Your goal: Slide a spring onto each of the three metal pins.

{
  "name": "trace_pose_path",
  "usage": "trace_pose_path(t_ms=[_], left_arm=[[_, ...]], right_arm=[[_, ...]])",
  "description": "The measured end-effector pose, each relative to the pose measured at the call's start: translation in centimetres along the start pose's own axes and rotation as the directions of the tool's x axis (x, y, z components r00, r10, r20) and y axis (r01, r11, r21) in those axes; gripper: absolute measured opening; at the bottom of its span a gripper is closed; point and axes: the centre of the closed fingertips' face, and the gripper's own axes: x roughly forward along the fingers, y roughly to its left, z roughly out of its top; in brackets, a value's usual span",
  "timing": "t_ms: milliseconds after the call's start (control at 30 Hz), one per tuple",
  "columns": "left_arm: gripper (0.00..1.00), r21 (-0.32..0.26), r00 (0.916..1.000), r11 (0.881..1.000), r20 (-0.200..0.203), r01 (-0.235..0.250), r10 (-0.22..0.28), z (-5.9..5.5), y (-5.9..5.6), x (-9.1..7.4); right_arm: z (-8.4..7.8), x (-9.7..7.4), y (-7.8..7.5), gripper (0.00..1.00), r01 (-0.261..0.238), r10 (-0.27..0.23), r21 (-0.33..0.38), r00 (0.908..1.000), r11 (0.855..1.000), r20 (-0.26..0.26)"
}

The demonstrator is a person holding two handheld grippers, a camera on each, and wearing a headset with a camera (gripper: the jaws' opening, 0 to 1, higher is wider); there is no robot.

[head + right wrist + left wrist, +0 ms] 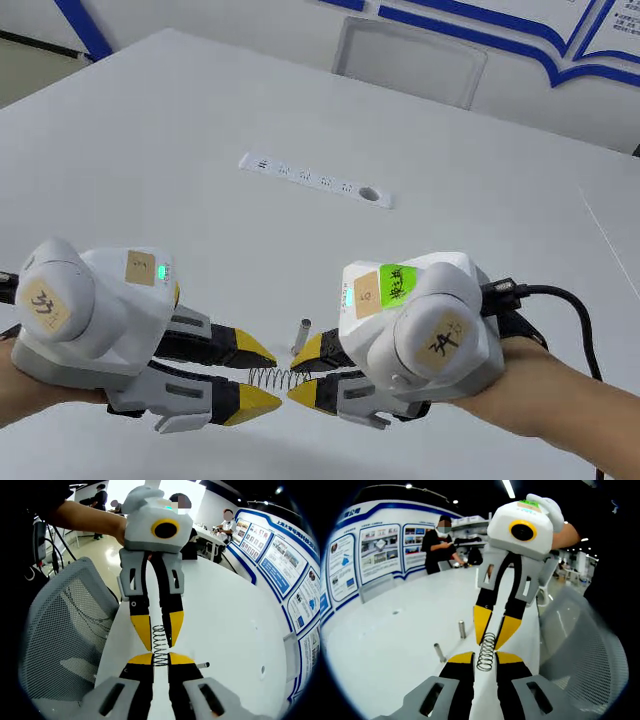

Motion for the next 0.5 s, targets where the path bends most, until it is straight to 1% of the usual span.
trace_pose_path(t_ms=[33, 67, 267, 300, 333, 400, 433, 500], left_arm=[[0.13, -0.002, 1.0000, 1.000, -0.003, 0.008, -0.008, -0.02, -0.15, 0.01], [0.13, 0.000, 1.0000, 1.000, 0.002, 0.005, -0.005, 0.09, -0.09, 0.05], [0.11, 0.020, 0.9996, 0.999, -0.004, 0.029, -0.029, 0.27, -0.51, -0.02], [0.10, 0.028, 0.9993, 0.999, -0.002, 0.037, -0.037, 0.36, -0.63, -0.03], [0.10, 0.031, 0.9993, 0.999, -0.001, 0.039, -0.039, 0.38, -0.68, -0.02], [0.10, 0.038, 0.9995, 0.999, 0.002, 0.031, -0.031, 0.49, -0.58, 0.04], [0.10, 0.038, 0.9995, 0.999, 0.001, 0.032, -0.032, 0.49, -0.57, 0.05], [0.10, 0.037, 0.9994, 0.999, 0.001, 0.035, -0.035, 0.56, -0.59, 0.02]], right_arm=[[-0.04, -0.05, -0.13, 0.11, 0.014, -0.014, -0.013, 0.9999, 1.000, -0.007], [-0.14, -0.08, 0.08, 0.11, 0.004, -0.005, -0.027, 0.9999, 1.000, -0.015], [0.07, -0.45, 0.13, 0.11, 0.008, -0.009, -0.024, 0.9999, 1.000, -0.009], [0.10, -0.53, 0.24, 0.11, -0.002, 0.002, -0.022, 1.0000, 1.000, -0.005], [0.07, -0.58, 0.29, 0.11, -0.008, 0.008, -0.020, 1.0000, 1.000, -0.004], [0.01, -0.68, 0.05, 0.12, 0.004, -0.004, -0.018, 1.0000, 1.000, 0.002], [-0.09, -0.71, 0.06, 0.13, 0.002, -0.002, -0.017, 1.0000, 1.000, 0.001], [-0.65, -0.78, 0.24, 0.21, -0.011, 0.011, -0.006, 0.9999, 1.000, -0.013]])
